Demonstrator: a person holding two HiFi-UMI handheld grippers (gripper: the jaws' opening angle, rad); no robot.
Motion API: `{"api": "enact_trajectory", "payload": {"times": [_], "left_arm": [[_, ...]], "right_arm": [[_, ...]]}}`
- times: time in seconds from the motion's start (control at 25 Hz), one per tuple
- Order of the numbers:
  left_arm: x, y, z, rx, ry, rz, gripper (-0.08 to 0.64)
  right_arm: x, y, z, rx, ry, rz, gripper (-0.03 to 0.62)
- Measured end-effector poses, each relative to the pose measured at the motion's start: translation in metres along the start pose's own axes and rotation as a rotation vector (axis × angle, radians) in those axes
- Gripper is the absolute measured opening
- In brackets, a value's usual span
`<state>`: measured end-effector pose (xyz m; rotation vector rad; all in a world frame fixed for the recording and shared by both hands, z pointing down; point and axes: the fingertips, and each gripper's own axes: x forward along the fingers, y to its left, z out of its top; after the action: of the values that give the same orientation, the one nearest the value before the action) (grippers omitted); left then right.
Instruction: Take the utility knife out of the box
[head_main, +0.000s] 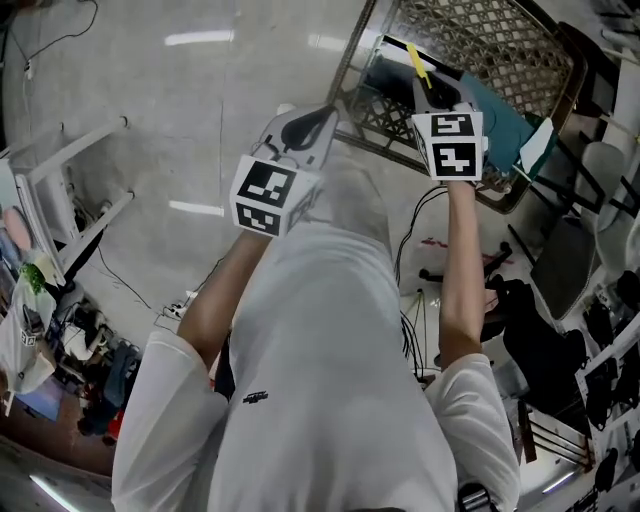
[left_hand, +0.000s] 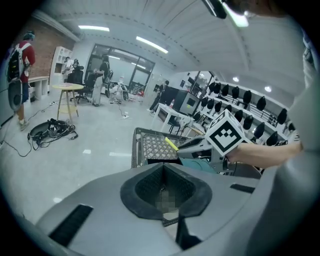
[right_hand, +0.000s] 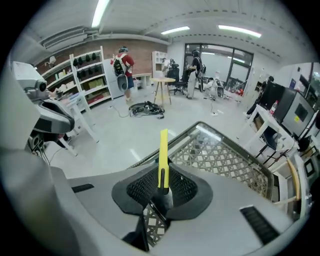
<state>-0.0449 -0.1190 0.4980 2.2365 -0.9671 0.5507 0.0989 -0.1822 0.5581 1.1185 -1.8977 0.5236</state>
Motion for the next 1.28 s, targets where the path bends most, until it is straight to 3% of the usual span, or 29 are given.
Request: {"api": "enact_trajectory", "payload": {"times": [0.44, 0.68, 0.88, 1.28], "left_arm": [[-0.049, -0.029, 0.04, 0.019, -0.117, 0.013, 0.002], [-0.067, -0.046, 0.06, 0.041, -0.167, 0.015, 0.002], [-0.076, -0.06, 0.079, 0.078, -0.219, 0.0, 0.002], [-0.107, -0.083, 0.1, 0.101, -0.31, 0.011, 0.002]], "right_arm": [[-0.121, 0.001, 0.045, 0.09, -0.269, -0.113, 0.054], [-0.182, -0.007, 0.051, 0.216, -0.441, -0.186, 0.054], [-0.22, -0.01, 0.052, 0.249, -0.563, -0.233, 0.054], [-0.263, -0.001, 0.045, 0.275, -0.677, -0.28, 0.054]]}}
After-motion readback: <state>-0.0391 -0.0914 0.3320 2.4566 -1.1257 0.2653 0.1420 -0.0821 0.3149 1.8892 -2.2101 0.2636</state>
